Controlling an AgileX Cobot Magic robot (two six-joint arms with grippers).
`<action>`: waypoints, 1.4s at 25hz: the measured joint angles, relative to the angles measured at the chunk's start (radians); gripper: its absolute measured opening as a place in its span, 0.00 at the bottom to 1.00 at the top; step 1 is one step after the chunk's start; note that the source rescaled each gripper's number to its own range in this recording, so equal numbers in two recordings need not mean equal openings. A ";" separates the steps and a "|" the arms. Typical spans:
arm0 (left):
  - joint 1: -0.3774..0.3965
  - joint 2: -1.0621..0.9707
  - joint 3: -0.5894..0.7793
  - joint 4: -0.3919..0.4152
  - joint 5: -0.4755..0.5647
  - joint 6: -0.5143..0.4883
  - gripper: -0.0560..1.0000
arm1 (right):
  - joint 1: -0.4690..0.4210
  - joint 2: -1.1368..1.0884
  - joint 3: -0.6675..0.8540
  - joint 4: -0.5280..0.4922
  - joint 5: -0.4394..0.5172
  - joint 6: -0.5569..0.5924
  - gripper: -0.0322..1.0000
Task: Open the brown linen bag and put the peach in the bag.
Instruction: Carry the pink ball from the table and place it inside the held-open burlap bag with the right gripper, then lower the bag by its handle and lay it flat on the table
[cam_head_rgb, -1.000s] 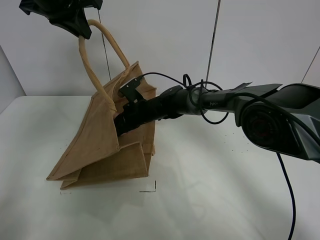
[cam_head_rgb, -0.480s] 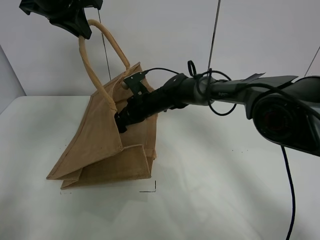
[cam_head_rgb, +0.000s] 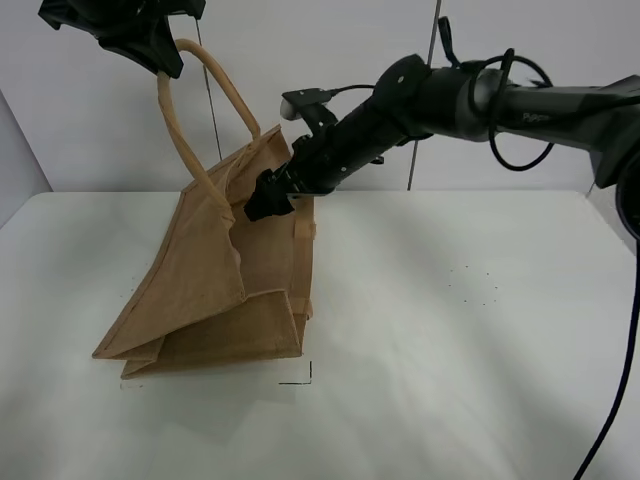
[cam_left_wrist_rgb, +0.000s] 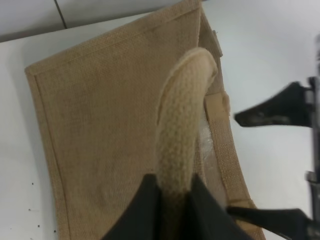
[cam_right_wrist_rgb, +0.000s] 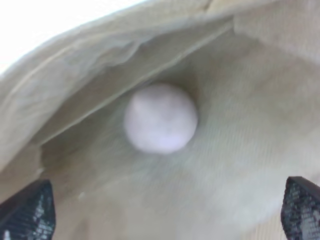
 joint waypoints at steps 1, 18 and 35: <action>0.000 0.000 0.000 0.000 0.000 0.000 0.05 | 0.000 -0.018 -0.002 -0.050 0.026 0.098 1.00; 0.000 0.000 0.000 -0.002 0.000 0.001 0.05 | -0.081 -0.046 -0.014 -0.669 0.340 0.853 1.00; 0.000 0.000 0.000 -0.002 0.000 0.003 0.05 | -0.497 -0.046 -0.015 -0.731 0.416 0.860 1.00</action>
